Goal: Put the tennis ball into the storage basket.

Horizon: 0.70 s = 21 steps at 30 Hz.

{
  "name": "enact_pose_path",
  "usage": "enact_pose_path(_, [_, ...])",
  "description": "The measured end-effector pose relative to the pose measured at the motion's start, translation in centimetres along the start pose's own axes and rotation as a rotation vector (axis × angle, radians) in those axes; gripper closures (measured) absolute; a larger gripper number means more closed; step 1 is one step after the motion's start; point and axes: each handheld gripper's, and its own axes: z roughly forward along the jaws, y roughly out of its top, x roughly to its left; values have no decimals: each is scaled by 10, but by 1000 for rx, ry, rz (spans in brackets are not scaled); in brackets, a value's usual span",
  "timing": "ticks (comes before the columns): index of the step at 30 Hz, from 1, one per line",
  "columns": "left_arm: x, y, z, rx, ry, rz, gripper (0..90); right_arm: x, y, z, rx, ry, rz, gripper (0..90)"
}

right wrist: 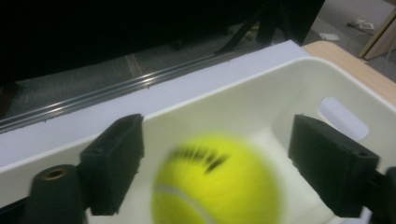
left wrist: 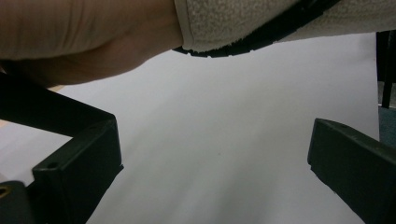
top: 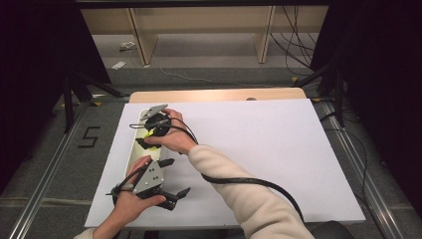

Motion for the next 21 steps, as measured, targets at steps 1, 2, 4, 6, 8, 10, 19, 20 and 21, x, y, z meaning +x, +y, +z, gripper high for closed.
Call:
enact_pose_path(1, [0, 0, 0, 0, 0, 0, 23, -1, 1, -2, 0, -2, -1, 153])
enact_pose_path(2, [0, 0, 0, 1, 0, 0, 23, -2, 2, -3, -8, -10, -3, 152])
enact_pose_path(4, [0, 0, 0, 1, -1, 0, 23, -3, 3, -5, -21, -17, 5, 149])
enact_pose_path(6, [-1, 0, 0, 1, -2, 1, 23, -5, 2, -7, -21, -17, 11, 148])
enact_pose_path(8, [-1, 0, 0, 2, -1, 1, 23, -6, 0, -9, -17, -20, 17, 148])
enact_pose_path(10, [0, 0, 0, 3, -2, 0, 23, -8, -1, -11, -22, -21, 18, 148])
enact_pose_path(19, [0, 0, -1, 2, 0, 0, 24, -17, -5, -31, -45, -38, 37, 148])
enact_pose_path(20, [0, 0, -1, 2, 0, 0, 24, -18, -6, -34, -49, -40, 36, 148])
enact_pose_path(21, [0, 0, -1, 2, 0, 0, 23, -19, -6, -36, -50, -41, 38, 149])
